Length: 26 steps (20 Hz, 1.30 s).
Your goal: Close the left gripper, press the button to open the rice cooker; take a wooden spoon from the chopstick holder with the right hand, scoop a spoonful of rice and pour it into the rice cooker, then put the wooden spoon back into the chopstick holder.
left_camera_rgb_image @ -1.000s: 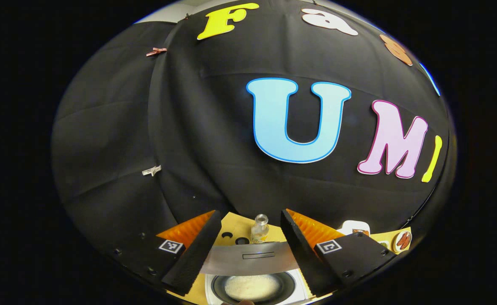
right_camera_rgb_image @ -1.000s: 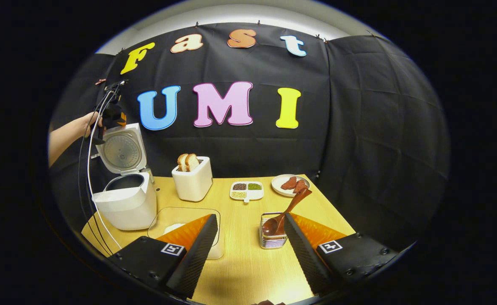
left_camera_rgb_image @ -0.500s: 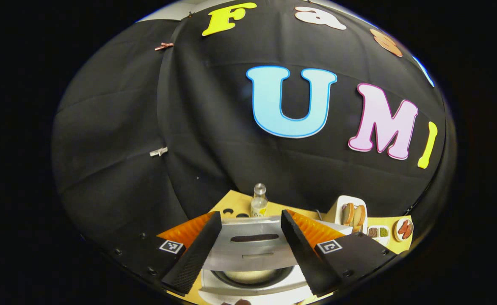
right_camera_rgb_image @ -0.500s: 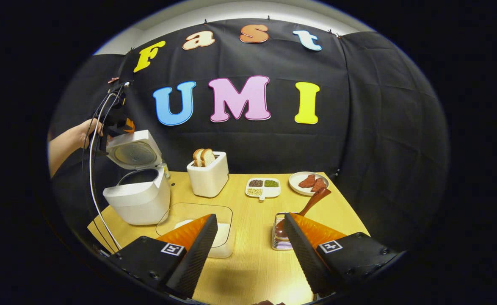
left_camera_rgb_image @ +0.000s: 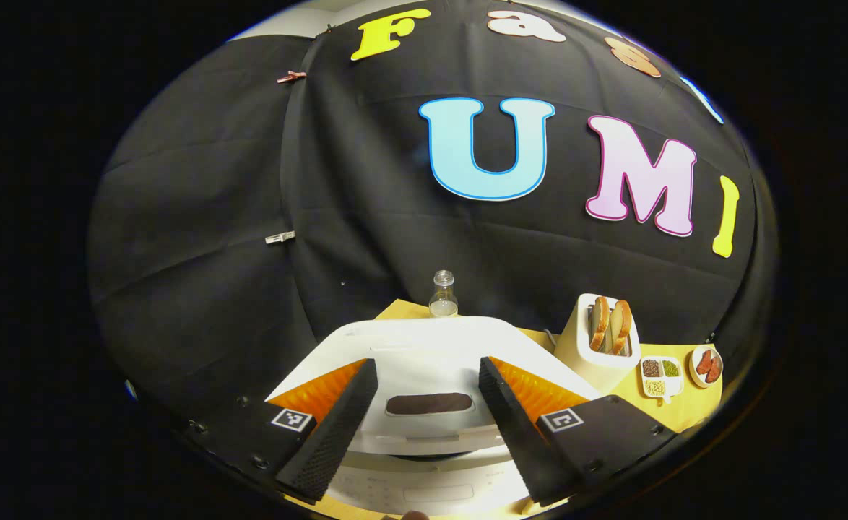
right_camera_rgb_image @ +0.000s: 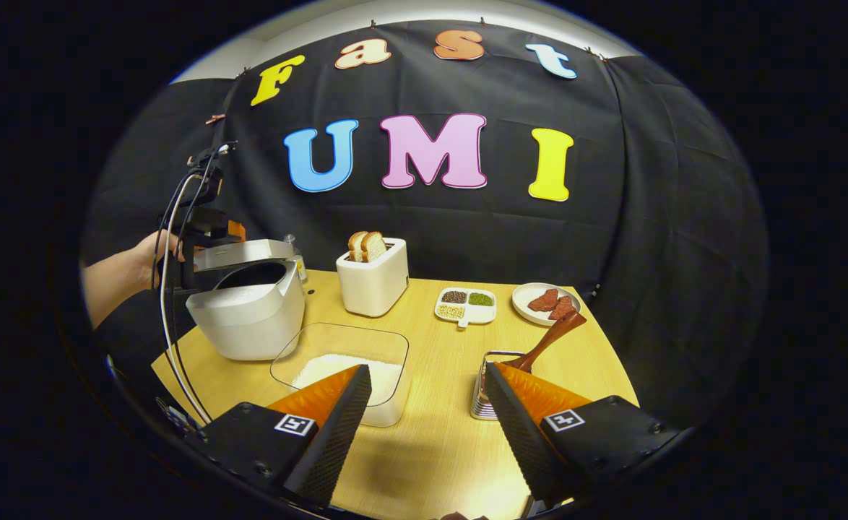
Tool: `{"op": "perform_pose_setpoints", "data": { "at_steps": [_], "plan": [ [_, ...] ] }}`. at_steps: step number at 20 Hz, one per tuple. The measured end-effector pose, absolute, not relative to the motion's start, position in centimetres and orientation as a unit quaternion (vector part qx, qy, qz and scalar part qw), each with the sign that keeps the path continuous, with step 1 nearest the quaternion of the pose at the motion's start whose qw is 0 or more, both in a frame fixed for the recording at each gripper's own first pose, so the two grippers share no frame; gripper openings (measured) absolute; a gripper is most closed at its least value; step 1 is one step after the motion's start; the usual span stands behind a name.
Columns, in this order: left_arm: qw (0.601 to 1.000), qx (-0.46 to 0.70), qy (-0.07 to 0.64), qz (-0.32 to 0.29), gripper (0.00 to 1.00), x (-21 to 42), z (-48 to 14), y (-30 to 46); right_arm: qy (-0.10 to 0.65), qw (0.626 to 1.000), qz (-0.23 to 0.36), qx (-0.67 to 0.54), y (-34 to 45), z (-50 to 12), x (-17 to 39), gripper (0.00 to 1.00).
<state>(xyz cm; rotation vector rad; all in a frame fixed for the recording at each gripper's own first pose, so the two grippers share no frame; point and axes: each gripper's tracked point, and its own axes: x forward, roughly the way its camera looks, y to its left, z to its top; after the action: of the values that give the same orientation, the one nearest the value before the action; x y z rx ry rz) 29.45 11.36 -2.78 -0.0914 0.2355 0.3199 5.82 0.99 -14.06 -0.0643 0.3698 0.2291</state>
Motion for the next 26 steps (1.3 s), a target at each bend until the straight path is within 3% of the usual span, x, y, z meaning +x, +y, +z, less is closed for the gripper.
{"op": "perform_pose_setpoints", "data": {
  "at_steps": [13,21,26],
  "plan": [
    [0.977,-0.035,0.113,0.177,1.00,28.0,-9.6,9.7,0.202,0.973,0.104,-0.024,0.1,-15.7,3.9,0.99],
    [0.982,-0.033,0.115,0.144,0.97,27.1,-9.3,9.4,0.194,0.977,0.090,-0.016,-0.5,-15.1,3.8,0.99],
    [0.991,-0.021,0.059,0.120,0.96,21.8,-3.9,8.9,0.177,0.980,0.085,-0.012,0.1,-13.1,5.6,0.99]
  ]
}}
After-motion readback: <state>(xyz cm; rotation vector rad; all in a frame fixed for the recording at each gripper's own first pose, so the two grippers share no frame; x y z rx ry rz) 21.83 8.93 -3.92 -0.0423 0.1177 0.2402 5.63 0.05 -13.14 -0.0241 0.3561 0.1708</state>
